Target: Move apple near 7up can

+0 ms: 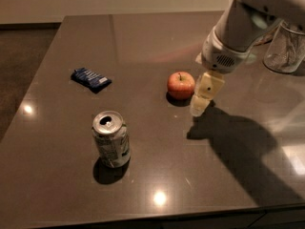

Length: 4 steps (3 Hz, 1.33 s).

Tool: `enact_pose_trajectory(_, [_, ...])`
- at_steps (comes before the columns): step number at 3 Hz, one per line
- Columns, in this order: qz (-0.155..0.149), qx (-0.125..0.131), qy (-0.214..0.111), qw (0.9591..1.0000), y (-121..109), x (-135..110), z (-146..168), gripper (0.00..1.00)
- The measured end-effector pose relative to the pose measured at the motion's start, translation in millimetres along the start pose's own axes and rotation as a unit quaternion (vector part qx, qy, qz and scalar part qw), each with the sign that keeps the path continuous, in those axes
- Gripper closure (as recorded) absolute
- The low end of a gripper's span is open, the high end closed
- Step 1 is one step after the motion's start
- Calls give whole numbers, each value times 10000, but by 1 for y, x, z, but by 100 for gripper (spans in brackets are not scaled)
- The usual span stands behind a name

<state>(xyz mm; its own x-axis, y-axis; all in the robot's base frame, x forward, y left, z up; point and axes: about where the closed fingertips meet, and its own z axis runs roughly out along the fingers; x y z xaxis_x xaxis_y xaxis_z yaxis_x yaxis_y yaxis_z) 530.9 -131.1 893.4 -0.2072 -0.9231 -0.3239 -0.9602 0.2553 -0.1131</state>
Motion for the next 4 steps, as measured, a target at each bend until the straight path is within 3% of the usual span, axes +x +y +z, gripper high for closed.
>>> enact_pose_trajectory(2, [-48, -172, -77, 9998, -12, -28, 28, 0])
enact_pose_trajectory(3, [14, -213, -91, 9997, -18, -32, 36, 15])
enact_pose_trajectory(4, [15, -221, -191, 9996, -20, -37, 37, 47])
